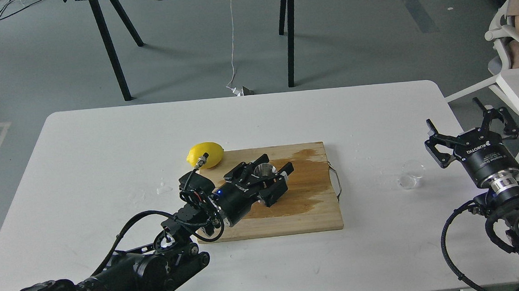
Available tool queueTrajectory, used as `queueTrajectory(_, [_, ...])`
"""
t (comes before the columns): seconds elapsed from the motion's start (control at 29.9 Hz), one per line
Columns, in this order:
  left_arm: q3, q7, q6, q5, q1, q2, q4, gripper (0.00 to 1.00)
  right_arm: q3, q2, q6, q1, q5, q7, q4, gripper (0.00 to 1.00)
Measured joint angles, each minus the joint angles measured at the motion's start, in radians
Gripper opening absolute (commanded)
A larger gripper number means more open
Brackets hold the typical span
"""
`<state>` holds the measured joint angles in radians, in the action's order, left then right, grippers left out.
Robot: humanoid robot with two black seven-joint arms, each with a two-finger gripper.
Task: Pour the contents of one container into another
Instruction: 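Turn the jigger upright and lower it onto the board with the left gripper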
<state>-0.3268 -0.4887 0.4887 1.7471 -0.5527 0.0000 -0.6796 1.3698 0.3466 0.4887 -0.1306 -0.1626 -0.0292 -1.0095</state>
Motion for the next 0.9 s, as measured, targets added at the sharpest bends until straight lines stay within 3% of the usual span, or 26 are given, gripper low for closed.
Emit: queueTrajectory(0.9, [-0.001,0.0,0.0,-0.003,0.039,0.027,0.018,0.83,0.002,0.0,0.0,0.006,0.0,0.001,-0.001,0.99])
